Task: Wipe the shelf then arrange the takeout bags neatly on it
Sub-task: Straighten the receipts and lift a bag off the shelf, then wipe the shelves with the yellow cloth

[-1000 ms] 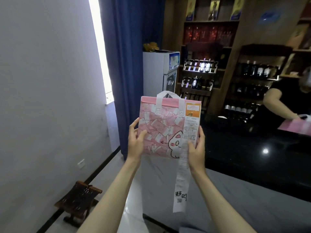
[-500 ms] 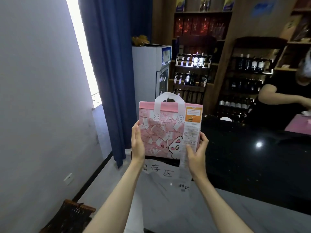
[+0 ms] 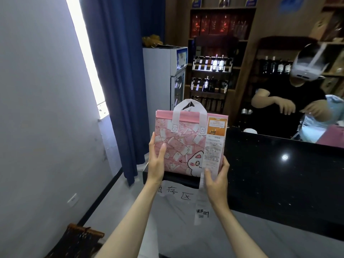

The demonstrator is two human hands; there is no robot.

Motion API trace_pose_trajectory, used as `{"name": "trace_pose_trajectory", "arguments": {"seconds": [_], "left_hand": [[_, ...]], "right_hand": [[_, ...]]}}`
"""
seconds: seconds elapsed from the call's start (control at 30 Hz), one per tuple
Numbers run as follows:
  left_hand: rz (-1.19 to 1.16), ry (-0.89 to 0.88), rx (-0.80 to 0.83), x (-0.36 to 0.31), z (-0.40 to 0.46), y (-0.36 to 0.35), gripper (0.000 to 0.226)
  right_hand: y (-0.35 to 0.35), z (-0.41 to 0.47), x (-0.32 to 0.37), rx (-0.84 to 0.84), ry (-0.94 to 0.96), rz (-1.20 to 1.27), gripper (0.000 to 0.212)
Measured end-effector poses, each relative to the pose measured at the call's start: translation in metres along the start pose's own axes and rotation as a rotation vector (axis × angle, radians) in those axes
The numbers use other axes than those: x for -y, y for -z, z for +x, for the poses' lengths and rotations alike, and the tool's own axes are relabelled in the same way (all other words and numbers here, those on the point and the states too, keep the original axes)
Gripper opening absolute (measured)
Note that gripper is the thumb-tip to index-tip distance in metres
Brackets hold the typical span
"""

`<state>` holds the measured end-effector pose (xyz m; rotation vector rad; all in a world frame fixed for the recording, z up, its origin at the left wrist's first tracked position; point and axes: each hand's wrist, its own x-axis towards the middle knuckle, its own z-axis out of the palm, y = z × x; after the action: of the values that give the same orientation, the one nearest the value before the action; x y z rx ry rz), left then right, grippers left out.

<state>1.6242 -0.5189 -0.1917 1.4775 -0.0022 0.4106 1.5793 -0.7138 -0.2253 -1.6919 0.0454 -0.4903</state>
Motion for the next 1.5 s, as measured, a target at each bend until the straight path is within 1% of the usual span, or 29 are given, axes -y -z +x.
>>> {"name": "trace_pose_trajectory", "arguments": {"seconds": [0.13, 0.23, 0.43, 0.57, 0.63, 0.7, 0.8, 0.9, 1.03, 1.13, 1.27, 1.37, 1.5], "left_hand": [[0.145, 0.049, -0.016, 0.005, -0.014, 0.008, 0.072], [0.268, 0.091, -0.040, 0.009, -0.028, 0.016, 0.073], [0.433, 0.070, -0.176, 0.007, -0.079, 0.031, 0.050], [0.530, 0.076, -0.171, 0.004, -0.129, 0.044, 0.030], [0.605, 0.075, -0.154, 0.003, -0.163, 0.051, 0.020], [0.685, 0.093, -0.129, 0.002, -0.201, 0.057, 0.015], [0.779, 0.143, -0.117, 0.003, -0.266, 0.069, 0.015], [0.858, 0.189, -0.146, -0.001, -0.334, 0.086, 0.015], [0.964, 0.264, -0.177, -0.022, -0.421, 0.113, 0.014], [1.021, 0.337, -0.229, -0.040, -0.475, 0.134, 0.015], [1.059, 0.419, -0.304, -0.054, -0.530, 0.170, 0.017], [1.020, 0.499, -0.382, -0.063, -0.556, 0.198, 0.018], [0.962, 0.571, -0.481, -0.071, -0.586, 0.261, 0.018]], "right_hand": [[0.006, -0.002, -0.007, 0.041, -0.013, -0.063, 0.072], [0.015, -0.008, -0.006, 0.079, -0.007, -0.135, 0.071], [0.047, -0.040, -0.006, 0.085, 0.041, -0.339, 0.059], [0.072, -0.072, -0.001, 0.068, 0.122, -0.458, 0.046], [0.084, -0.090, -0.001, 0.138, 0.118, -0.464, 0.036], [0.095, -0.111, -0.002, 0.244, 0.088, -0.474, 0.026], [0.109, -0.152, -0.007, 0.414, 0.082, -0.506, 0.014], [0.117, -0.193, -0.015, 0.579, 0.128, -0.602, 0.009], [0.121, -0.252, -0.012, 0.737, 0.180, -0.687, 0.009], [0.116, -0.297, -0.002, 0.839, 0.196, -0.702, 0.014], [0.095, -0.351, 0.019, 0.931, 0.240, -0.683, 0.016], [0.075, -0.390, 0.034, 0.993, 0.248, -0.668, 0.013], [0.021, -0.446, 0.052, 1.125, 0.278, -0.631, 0.014]]}}
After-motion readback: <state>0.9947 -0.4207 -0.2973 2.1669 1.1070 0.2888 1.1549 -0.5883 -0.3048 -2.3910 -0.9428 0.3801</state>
